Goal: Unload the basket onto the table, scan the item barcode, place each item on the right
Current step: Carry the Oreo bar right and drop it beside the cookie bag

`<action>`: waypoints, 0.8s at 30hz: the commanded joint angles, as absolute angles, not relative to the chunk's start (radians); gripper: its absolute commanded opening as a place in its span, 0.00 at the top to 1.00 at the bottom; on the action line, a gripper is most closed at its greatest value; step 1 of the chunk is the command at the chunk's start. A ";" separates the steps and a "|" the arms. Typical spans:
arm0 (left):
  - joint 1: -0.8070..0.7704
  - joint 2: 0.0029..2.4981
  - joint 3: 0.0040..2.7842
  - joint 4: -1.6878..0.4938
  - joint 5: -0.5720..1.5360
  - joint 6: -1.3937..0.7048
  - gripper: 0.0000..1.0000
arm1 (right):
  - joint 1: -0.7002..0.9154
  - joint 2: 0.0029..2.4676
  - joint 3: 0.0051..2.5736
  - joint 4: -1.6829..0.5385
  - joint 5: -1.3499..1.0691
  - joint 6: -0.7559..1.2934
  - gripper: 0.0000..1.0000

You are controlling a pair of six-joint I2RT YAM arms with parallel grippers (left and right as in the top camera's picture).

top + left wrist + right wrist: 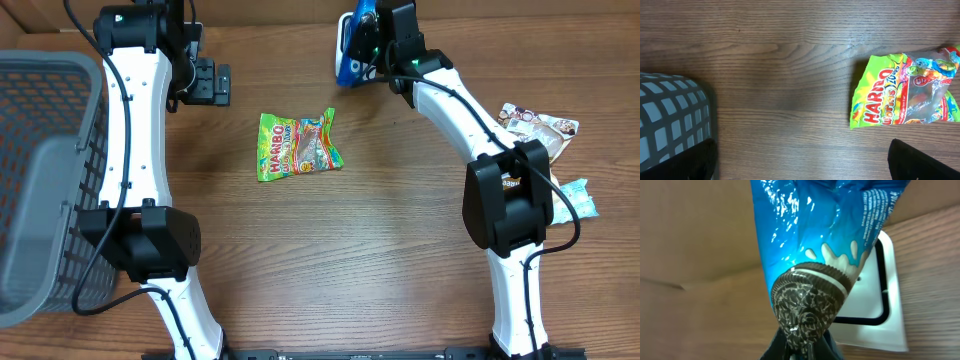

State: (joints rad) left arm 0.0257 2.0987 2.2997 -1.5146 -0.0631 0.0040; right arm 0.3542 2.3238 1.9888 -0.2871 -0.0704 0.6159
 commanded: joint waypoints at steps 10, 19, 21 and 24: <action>0.017 2.106 2.307 -1.514 -0.059 0.023 0.00 | 0.366 2.345 2.016 -0.179 -0.027 1.146 0.96; 0.017 2.106 2.307 -1.514 -0.059 0.023 0.00 | 0.365 2.408 2.016 -0.139 -0.089 1.224 0.96; 0.017 2.106 2.307 -1.514 -0.059 0.023 0.00 | 0.365 2.410 2.016 -0.136 -0.091 1.224 0.96; 0.017 2.106 2.307 -1.514 -0.059 0.023 0.00 | 0.365 2.410 2.016 -0.134 -0.091 1.224 0.96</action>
State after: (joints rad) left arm 0.0257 2.0987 2.3001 -1.5150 -0.0631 0.0040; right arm 0.3569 2.4233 1.9888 -0.1535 -0.0795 1.2064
